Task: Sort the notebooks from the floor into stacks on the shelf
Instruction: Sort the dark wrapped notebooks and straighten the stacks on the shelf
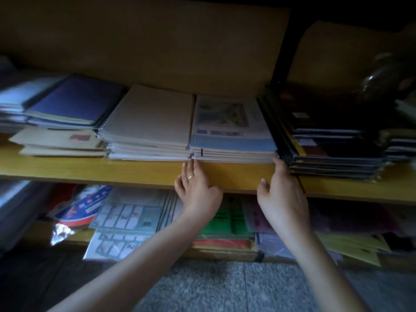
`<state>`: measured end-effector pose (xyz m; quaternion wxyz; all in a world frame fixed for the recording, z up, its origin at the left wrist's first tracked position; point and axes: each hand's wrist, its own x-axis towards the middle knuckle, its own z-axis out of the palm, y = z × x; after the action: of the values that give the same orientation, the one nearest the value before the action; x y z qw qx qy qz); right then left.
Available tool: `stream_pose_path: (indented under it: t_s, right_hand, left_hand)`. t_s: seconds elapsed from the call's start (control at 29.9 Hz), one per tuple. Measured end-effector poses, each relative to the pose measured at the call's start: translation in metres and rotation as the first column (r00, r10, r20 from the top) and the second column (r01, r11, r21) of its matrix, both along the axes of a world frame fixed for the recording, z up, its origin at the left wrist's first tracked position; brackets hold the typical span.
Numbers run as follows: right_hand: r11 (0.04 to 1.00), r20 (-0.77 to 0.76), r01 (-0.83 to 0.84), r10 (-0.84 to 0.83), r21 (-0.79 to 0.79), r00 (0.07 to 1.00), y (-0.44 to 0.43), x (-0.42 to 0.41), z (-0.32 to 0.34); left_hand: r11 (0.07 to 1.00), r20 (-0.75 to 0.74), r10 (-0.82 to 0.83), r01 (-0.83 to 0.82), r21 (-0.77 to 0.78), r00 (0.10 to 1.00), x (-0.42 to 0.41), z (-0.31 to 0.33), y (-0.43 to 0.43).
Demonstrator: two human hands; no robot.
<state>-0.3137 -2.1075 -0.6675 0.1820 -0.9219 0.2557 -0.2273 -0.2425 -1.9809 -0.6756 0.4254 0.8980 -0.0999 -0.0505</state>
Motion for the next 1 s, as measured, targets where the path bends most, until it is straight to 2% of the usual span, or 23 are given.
stream_pose_path:
  t_s: [0.13,0.27,0.33,0.54,0.64,0.77,0.84,0.94,1.0]
  right_hand:
    - [0.944,0.077,-0.020,-0.006,0.330,0.997,-0.002,0.005,0.002]
    - [0.905,0.117,0.000,-0.055,0.426,0.992,0.001,0.009,-0.004]
    - [0.889,0.136,0.007,-0.078,0.458,0.988,0.002,0.009,-0.007]
    - [0.897,0.149,-0.008,-0.065,0.442,0.987,0.002,0.009,-0.008]
    - [0.902,0.142,-0.001,-0.068,0.433,0.988,0.004,0.008,-0.006]
    - [0.891,0.191,-0.024,-0.071,0.453,0.979,0.018,0.010,-0.004]
    - [0.860,0.173,0.016,-0.121,0.511,0.977,0.021,0.013,0.001]
    - [0.758,0.186,0.040,-0.211,0.651,0.960,0.019,0.016,0.011]
    - [0.753,0.198,0.033,-0.215,0.658,0.956,0.019,0.017,0.013]
  left_hand:
    - [0.983,-0.045,0.149,-0.153,-0.104,0.988,-0.006,0.007,-0.014]
    - [0.940,-0.019,0.301,-0.300,-0.160,0.953,-0.004,0.009,-0.018]
    - [0.932,0.036,0.325,-0.314,-0.179,0.945,-0.003,0.006,-0.016]
    - [0.942,0.096,0.301,-0.280,-0.184,0.949,-0.001,0.001,-0.011]
    - [0.964,0.139,0.237,-0.215,-0.155,0.962,-0.003,-0.001,-0.005]
    - [0.995,0.151,0.101,-0.102,0.000,0.983,-0.004,-0.004,0.001]
    - [0.998,0.157,0.055,-0.060,0.028,0.986,-0.004,-0.004,0.005]
    - [0.999,0.127,0.016,-0.020,0.033,0.992,0.000,0.001,0.011]
    - [0.999,0.108,0.028,-0.031,0.026,0.994,0.003,0.003,0.012]
